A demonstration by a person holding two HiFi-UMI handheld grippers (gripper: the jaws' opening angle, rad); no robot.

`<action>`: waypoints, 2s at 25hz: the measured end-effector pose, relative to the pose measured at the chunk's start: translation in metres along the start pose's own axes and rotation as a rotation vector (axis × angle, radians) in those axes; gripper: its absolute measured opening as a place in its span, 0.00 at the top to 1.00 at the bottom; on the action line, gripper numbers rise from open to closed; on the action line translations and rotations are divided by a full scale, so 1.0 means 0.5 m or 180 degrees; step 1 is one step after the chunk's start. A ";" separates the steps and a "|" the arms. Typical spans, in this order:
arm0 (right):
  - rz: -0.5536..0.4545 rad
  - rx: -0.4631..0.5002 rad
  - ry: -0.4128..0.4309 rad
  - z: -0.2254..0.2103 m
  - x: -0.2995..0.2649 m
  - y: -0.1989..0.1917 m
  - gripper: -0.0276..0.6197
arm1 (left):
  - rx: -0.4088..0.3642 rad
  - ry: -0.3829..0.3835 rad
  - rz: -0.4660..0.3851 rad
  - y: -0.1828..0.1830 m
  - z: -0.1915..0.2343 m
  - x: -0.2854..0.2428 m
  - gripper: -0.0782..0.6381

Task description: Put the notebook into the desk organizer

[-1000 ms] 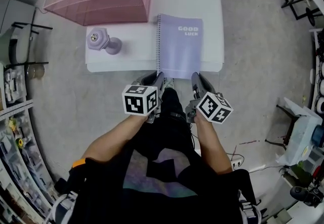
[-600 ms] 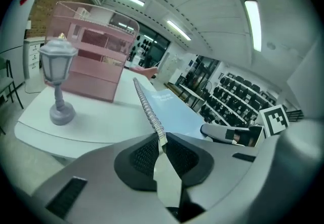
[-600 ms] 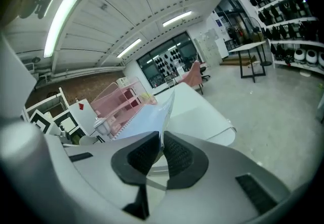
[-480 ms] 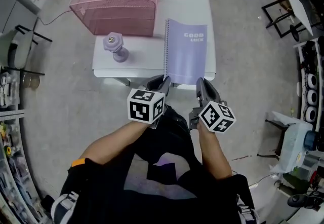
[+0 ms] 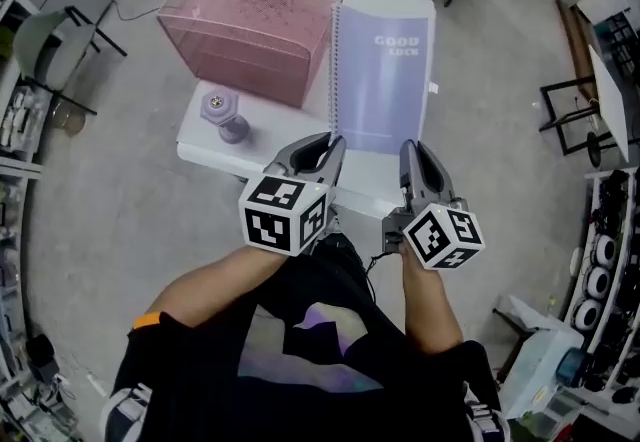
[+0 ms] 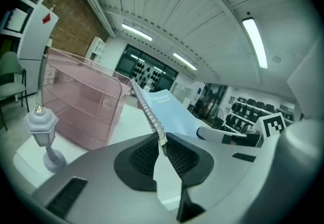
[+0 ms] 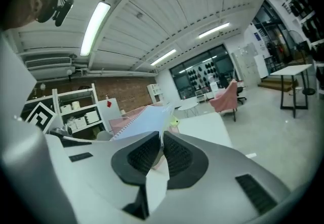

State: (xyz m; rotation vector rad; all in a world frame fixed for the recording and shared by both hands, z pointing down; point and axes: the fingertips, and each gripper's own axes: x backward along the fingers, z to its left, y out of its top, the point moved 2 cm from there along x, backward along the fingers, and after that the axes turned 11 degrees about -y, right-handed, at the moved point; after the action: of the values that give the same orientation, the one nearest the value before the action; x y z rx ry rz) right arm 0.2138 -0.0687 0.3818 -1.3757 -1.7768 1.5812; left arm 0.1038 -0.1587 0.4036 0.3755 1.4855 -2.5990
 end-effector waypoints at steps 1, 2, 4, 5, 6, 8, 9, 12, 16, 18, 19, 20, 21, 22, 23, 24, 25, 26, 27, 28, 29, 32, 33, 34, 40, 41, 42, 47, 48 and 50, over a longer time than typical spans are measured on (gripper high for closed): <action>0.0015 0.0060 0.0126 -0.001 -0.023 0.021 0.89 | 0.0004 0.0096 -0.0061 0.018 0.003 -0.012 0.82; 0.0032 0.0116 0.0246 -0.002 -0.044 0.038 0.89 | 0.0012 0.0189 -0.0117 0.034 0.005 -0.023 0.82; 0.0072 0.0225 0.0493 0.001 -0.089 0.067 0.89 | 0.0054 0.0390 -0.0243 0.060 0.016 -0.037 0.82; 0.0091 0.0283 0.0631 0.008 -0.114 0.080 0.89 | 0.0087 0.0509 -0.0315 0.074 0.025 -0.041 0.82; 0.0111 0.0341 0.0776 0.017 -0.139 0.093 0.89 | 0.0124 0.0638 -0.0387 0.088 0.034 -0.043 0.82; 0.0153 0.0453 0.1067 0.036 -0.186 0.120 0.89 | 0.0192 0.0898 -0.0530 0.118 0.047 -0.048 0.82; 0.0171 0.0510 0.1210 0.045 -0.208 0.133 0.89 | 0.0218 0.1023 -0.0603 0.133 0.051 -0.051 0.82; 0.0224 0.0697 0.1595 0.073 -0.270 0.171 0.89 | 0.0269 0.1352 -0.0798 0.176 0.065 -0.064 0.82; 0.0317 0.0921 0.1985 0.122 -0.344 0.204 0.89 | 0.0343 0.1693 -0.0915 0.217 0.102 -0.067 0.81; 0.0366 0.1025 0.2170 0.158 -0.377 0.212 0.89 | 0.0364 0.1890 -0.0944 0.235 0.123 -0.058 0.80; 0.0397 0.1073 0.2263 0.179 -0.393 0.213 0.89 | 0.0377 0.1999 -0.0958 0.243 0.133 -0.051 0.80; 0.0431 0.1118 0.2352 0.199 -0.408 0.213 0.89 | 0.0392 0.2105 -0.0969 0.250 0.143 -0.044 0.79; 0.0462 0.1163 0.2425 0.217 -0.422 0.214 0.89 | 0.0413 0.2193 -0.0973 0.256 0.151 -0.039 0.79; 0.0487 0.1210 0.2476 0.231 -0.434 0.214 0.89 | 0.0439 0.2255 -0.0967 0.262 0.158 -0.037 0.79; 0.0508 0.1257 0.2508 0.242 -0.445 0.214 0.89 | 0.0468 0.2294 -0.0951 0.268 0.164 -0.038 0.78; 0.0528 0.1299 0.2530 0.250 -0.455 0.214 0.89 | 0.0496 0.2323 -0.0924 0.274 0.171 -0.041 0.78; 0.0549 0.1331 0.2550 0.258 -0.466 0.214 0.89 | 0.0526 0.2352 -0.0893 0.279 0.178 -0.043 0.78; 0.0570 0.1353 0.2574 0.267 -0.477 0.213 0.89 | 0.0557 0.2385 -0.0865 0.285 0.186 -0.044 0.78; 0.0591 0.1368 0.2599 0.276 -0.487 0.212 0.89 | 0.0591 0.2419 -0.0844 0.291 0.196 -0.043 0.78; 0.0614 0.1379 0.2622 0.284 -0.496 0.211 0.89 | 0.0631 0.2448 -0.0831 0.295 0.204 -0.042 0.78; 0.0638 0.1391 0.2640 0.292 -0.505 0.210 0.89 | 0.0681 0.2469 -0.0826 0.299 0.212 -0.041 0.78; 0.0677 0.1464 0.2660 0.314 -0.524 0.207 0.89 | 0.0829 0.2513 -0.0828 0.303 0.233 -0.038 0.77; 0.0673 0.1503 0.2655 0.320 -0.530 0.206 0.89 | 0.0851 0.2527 -0.0824 0.305 0.239 -0.038 0.77; 0.0668 0.1542 0.2648 0.325 -0.536 0.205 0.89 | 0.0856 0.2543 -0.0815 0.307 0.244 -0.039 0.77; 0.0664 0.1691 0.2566 0.344 -0.571 0.196 0.89 | 0.0862 0.2551 -0.0700 0.326 0.273 -0.045 0.76; 0.0661 0.1714 0.2537 0.348 -0.577 0.195 0.89 | 0.0877 0.2533 -0.0665 0.327 0.277 -0.047 0.76; 0.0660 0.1742 0.2505 0.351 -0.584 0.193 0.89 | 0.0904 0.2516 -0.0621 0.325 0.281 -0.049 0.75; 0.0686 0.1909 0.2277 0.350 -0.614 0.169 0.88 | 0.1001 0.2453 -0.0372 0.304 0.296 -0.055 0.74; 0.0691 0.1934 0.2219 0.347 -0.619 0.162 0.88 | 0.0989 0.2430 -0.0304 0.299 0.296 -0.056 0.74; 0.0687 0.1976 0.2122 0.342 -0.626 0.152 0.88 | 0.0926 0.2394 -0.0179 0.291 0.294 -0.056 0.74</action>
State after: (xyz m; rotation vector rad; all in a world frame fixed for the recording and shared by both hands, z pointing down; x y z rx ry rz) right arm 0.2452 -0.4312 0.3595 -1.5386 -0.6949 1.3644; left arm 0.1415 -0.3597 0.3619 1.4924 1.2537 -2.8715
